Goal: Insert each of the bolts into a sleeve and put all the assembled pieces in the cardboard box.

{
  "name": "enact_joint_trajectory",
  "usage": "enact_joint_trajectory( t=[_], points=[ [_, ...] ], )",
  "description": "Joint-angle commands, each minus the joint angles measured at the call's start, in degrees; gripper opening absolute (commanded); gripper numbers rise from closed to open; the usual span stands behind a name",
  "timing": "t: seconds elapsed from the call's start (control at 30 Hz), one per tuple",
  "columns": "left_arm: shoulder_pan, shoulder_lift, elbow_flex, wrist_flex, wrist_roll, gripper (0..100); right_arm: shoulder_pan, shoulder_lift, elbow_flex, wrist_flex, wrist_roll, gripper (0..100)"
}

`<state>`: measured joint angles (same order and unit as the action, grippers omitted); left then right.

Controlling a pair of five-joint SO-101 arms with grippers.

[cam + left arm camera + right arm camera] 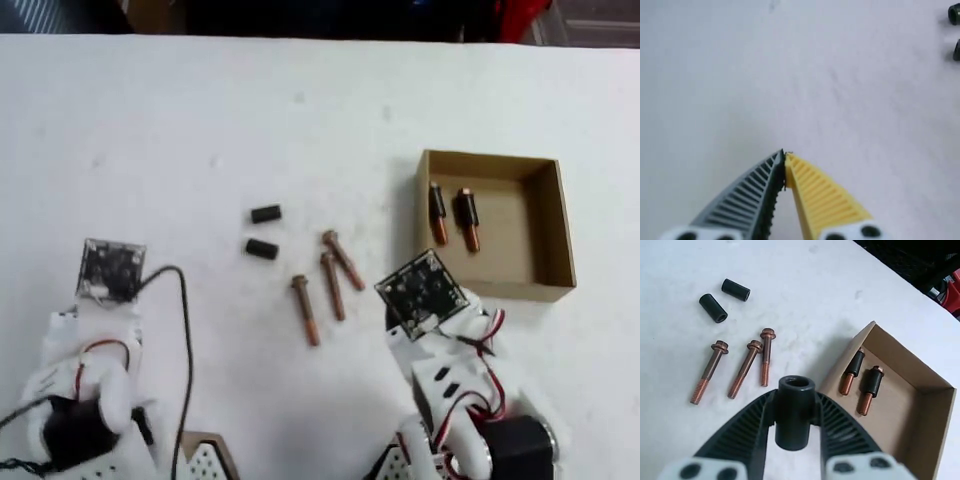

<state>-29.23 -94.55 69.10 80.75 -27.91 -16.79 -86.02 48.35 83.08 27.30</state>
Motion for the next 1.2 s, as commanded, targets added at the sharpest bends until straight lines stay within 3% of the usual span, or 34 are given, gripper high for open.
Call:
enact_joint_trajectory(
  t=[0.0, 0.27, 0.5, 0.73, 0.93, 1.17],
  points=[
    [4.1, 13.8, -7.4, -1.6, 0.0, 2, -0.1, -0.3, 2.7, -5.1, -0.4, 1.7],
    [14.2, 21.5, -11.2, -1.6, 8.4, 2, -0.5, -0.3, 8.4, -11.8, -0.7, 1.7],
    [21.7, 21.8, -10.8, -1.6, 8.8, 2, -0.5, -0.3, 15.9, -15.8, -0.8, 1.7],
    [28.5, 21.8, -10.9, -1.6, 9.3, 2, -0.4, -0.3, 19.2, -19.3, -6.4, 1.7],
    [33.5, 22.0, -10.8, -3.3, 16.8, 2, -0.5, -0.3, 20.5, -19.3, -7.9, 1.7],
    [37.9, 37.8, -13.4, -9.8, 21.5, 2, -0.1, -0.3, 24.0, -23.8, -7.9, 1.7]
  ],
)
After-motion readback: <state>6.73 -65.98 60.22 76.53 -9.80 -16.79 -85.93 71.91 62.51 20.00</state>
